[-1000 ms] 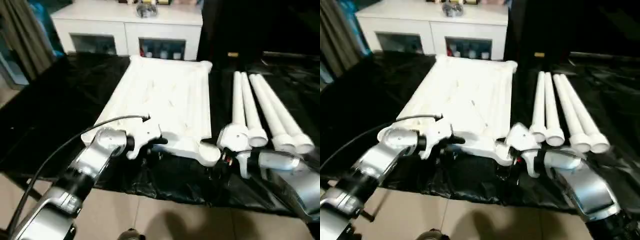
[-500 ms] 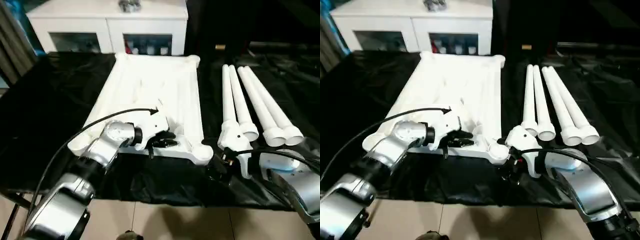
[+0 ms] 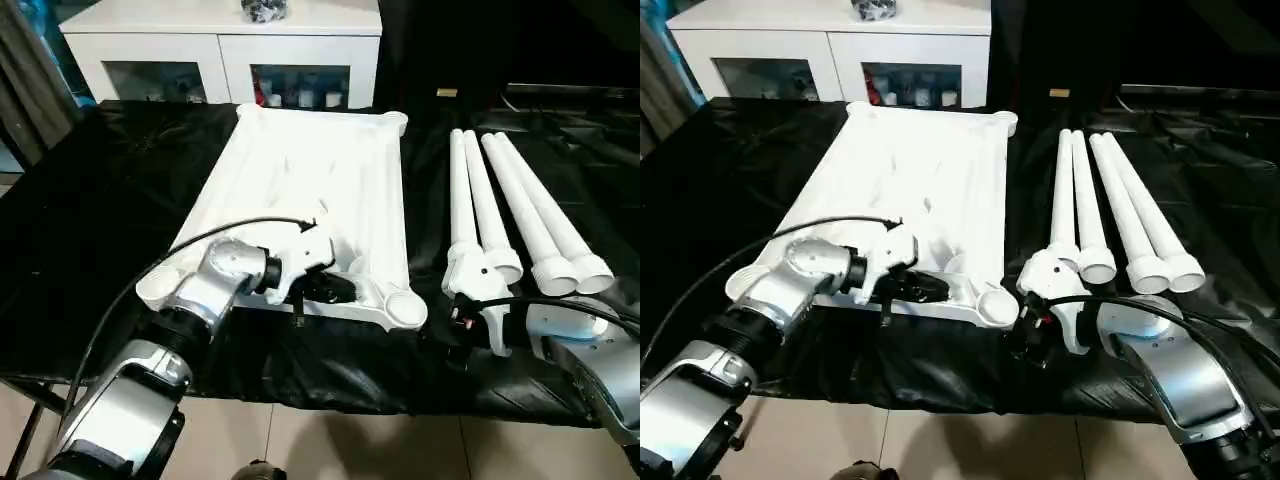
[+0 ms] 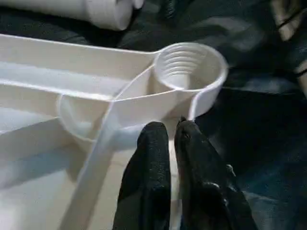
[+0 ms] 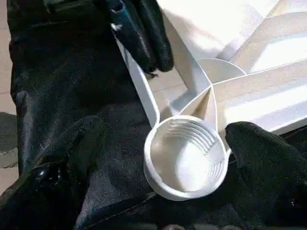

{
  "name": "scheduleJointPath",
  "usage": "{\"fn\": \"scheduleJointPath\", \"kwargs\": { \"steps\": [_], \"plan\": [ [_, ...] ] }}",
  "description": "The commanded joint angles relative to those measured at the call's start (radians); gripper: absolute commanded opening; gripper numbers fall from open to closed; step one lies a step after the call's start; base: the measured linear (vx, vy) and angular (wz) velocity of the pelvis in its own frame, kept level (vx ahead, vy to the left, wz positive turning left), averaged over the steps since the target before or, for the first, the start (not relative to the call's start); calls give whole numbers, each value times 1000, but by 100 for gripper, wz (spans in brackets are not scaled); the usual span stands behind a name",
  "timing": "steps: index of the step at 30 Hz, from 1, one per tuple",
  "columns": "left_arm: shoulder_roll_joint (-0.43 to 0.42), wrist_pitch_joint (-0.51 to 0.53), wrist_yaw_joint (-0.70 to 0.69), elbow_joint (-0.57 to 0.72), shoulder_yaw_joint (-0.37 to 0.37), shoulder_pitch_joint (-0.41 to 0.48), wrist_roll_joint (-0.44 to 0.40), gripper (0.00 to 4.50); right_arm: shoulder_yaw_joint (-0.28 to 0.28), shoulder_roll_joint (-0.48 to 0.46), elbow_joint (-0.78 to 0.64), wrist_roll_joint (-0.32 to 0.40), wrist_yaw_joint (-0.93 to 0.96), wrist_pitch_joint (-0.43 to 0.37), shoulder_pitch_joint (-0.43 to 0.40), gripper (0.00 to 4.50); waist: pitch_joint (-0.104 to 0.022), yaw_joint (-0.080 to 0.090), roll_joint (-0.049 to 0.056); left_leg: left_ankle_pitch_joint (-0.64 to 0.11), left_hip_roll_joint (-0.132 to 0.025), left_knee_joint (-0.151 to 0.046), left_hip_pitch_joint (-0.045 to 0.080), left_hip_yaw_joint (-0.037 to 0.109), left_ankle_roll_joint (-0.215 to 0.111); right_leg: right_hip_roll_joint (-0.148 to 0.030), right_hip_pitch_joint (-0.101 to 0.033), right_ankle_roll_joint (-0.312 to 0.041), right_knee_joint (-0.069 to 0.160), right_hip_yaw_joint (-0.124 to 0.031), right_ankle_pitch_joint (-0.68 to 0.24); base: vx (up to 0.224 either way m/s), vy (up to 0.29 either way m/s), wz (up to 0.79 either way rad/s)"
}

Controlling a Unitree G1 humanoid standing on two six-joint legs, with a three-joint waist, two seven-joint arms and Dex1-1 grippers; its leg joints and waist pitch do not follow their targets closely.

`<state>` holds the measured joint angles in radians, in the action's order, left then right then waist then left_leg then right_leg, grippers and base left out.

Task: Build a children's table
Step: Move table base

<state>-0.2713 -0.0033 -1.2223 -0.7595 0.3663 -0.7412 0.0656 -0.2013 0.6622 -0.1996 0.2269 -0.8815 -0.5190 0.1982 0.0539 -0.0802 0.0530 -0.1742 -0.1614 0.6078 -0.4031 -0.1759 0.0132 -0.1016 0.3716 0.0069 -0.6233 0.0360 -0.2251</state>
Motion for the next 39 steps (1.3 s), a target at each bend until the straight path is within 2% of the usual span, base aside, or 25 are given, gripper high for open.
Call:
{"fn": "scheduleJointPath", "kwargs": {
  "steps": [1, 4, 6, 7, 9, 13, 14, 16, 17, 22, 23, 25, 29, 30, 34, 39],
  "plan": [
    [-9, 22, -33, 23, -7, -15, 14, 82, 25, 8, -13, 12, -9, -9, 14, 450, -69, -4, -19, -182, -64, -77, 31, 20, -56, -57, -31, -272, 66, -30, -24, 0, 0, 0],
    [-15, 28, -70, 23, 12, -12, 0, 118, 21, 13, -18, 17, -19, -15, 17, 450, -70, -10, -18, -159, -64, -75, 30, 19, -69, -56, -31, -271, 64, -30, -1, 0, 0, 0],
    [-15, 21, -75, 15, 18, -10, -12, 125, 18, 15, -20, 18, -21, -16, 17, 450, -69, -10, -17, -163, -65, -75, 29, 19, -67, -57, -32, -269, 65, -29, -8, 0, 0, 0],
    [-14, 1, -65, 2, 24, -10, -29, 125, 16, 13, -20, 16, -19, -16, 17, 450, -69, -11, -17, -171, -65, -76, 31, 20, -64, -56, -31, -267, 67, -29, -17, 0, 0, 0],
    [-9, -53, -11, -29, 33, -16, -69, 164, 14, 10, -20, 15, -14, -16, 17, 450, -68, -11, -16, -183, -66, -78, 31, 21, -59, -56, -31, -263, 69, -29, -30, 0, 0, 0],
    [2, -102, 52, -74, 34, -32, -105, 166, 11, 7, -27, 15, -11, -19, 13, 450, -70, -9, -18, -176, -65, -76, 29, 22, -56, -56, -34, -256, 67, -29, -4, 0, 0, 0],
    [3, -104, 56, -81, 32, -35, -108, 166, 9, 8, -28, 14, -12, -19, 12, 450, -70, -11, -13, -179, -65, -76, 30, 22, -55, -58, -33, -256, 67, -29, -13, 0, 0, 0],
    [6, -104, 53, -91, 30, -39, -111, 166, 6, 8, -30, 15, -13, -20, 9, 450, -70, -11, -16, -184, -65, -77, 30, 22, -51, -57, -33, -258, 68, -29, -18, 0, 0, 0],
    [7, -103, 48, -93, 30, -39, -110, 138, 6, 8, -32, 15, -13, -22, 9, 450, -70, -11, -16, -181, -66, -77, 31, 22, -51, -57, -32, -261, 67, -29, -12, 0, 0, 0],
    [13, -103, 33, -112, 21, -46, -107, 106, 3, 8, -33, 16, -13, -23, 8, 450, -69, -10, -15, -192, -66, -78, 31, 21, -50, -57, -32, -267, 68, -29, -19, 0, 0, 0],
    [13, -96, 25, -107, 18, -45, -101, 85, 2, 7, -33, 15, -13, -24, 7, 450, -69, -11, -15, -195, -66, -78, 32, 21, -48, -58, -32, -267, 69, -29, -25, 0, 0, 0],
    [14, -91, 17, -103, 14, -44, -97, 80, 1, 7, -34, 15, -13, -26, 7, 450, -68, -11, -14, -199, -67, -79, 31, 22, -44, -58, -32, -267, 69, -29, -31, 0, 0, 0],
    [17, -81, 26, -104, 10, -42, -105, 41, -3, 3, -37, 17, -16, -30, 6, 450, -70, -11, -15, -186, -66, -78, 31, 21, -50, -58, -32, -268, 66, -29, -4, 0, 0, 0],
    [17, -79, 26, -105, 9, -42, -105, 41, -5, 2, -38, 18, -17, -31, 6, 450, -69, -11, -19, -184, -66, -78, 30, 21, -52, -58, -33, -269, 67, -29, -4, 0, 0, 0],
    [16, -78, 37, -102, 10, -38, -114, 21, -10, 1, -41, 25, -28, -33, 6, 450, -69, -9, -18, -174, -65, -78, 26, 22, -59, -58, -35, -269, 66, -28, -1, 0, 0, 0],
    [13, -58, 74, -82, 10, -27, -131, 3, -11, -3, -41, 23, -25, -31, 4, 450, -70, -6, -17, -171, -66, -76, 27, 20, -60, -58, -35, -268, 67, -28, -3, 0, 0, 0]
  ]
}}
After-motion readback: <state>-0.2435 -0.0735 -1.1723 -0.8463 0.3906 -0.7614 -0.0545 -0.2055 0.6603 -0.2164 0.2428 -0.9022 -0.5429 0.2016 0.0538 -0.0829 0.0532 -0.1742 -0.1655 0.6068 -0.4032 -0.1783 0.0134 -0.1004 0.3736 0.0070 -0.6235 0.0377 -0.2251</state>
